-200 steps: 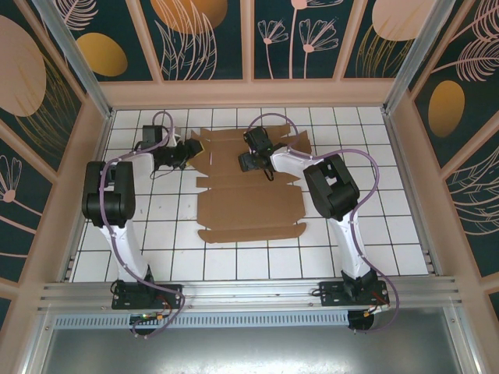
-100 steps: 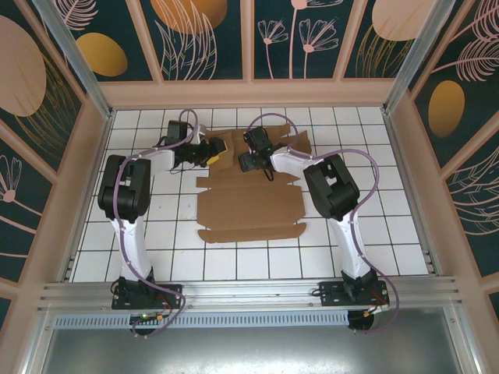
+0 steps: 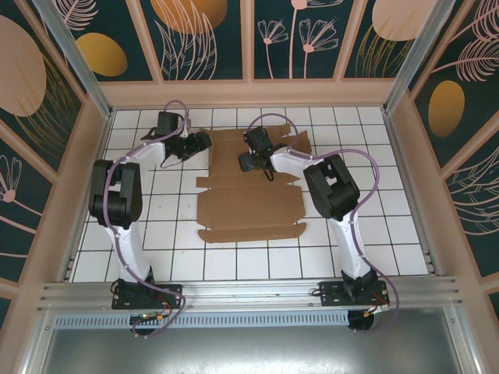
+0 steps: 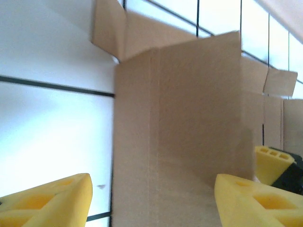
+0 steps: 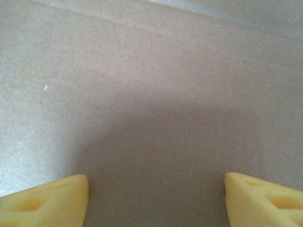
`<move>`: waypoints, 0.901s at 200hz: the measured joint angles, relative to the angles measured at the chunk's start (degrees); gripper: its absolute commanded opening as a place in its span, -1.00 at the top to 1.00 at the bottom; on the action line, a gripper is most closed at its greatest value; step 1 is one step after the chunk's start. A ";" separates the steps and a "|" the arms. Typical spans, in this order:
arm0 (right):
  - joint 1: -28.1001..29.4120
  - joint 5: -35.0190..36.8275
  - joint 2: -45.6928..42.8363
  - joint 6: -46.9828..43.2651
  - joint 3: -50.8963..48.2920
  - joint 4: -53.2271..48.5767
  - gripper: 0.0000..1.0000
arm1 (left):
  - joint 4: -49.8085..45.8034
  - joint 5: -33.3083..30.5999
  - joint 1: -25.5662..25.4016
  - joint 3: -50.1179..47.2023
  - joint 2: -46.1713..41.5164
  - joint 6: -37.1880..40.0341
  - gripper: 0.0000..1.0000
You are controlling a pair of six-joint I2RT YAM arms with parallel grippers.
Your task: Fold the paper box
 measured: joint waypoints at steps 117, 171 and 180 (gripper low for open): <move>0.00 -0.15 0.00 -0.17 0.00 -0.02 -0.41 | -1.07 -3.37 1.55 0.07 -2.45 2.34 0.12; 0.00 -0.33 0.00 -0.17 0.07 -0.02 -0.35 | -5.53 -10.99 0.85 1.99 1.03 5.73 0.69; 0.00 -0.35 0.00 -0.17 0.07 -0.02 -0.34 | -6.45 -12.90 0.26 2.64 2.01 6.19 0.71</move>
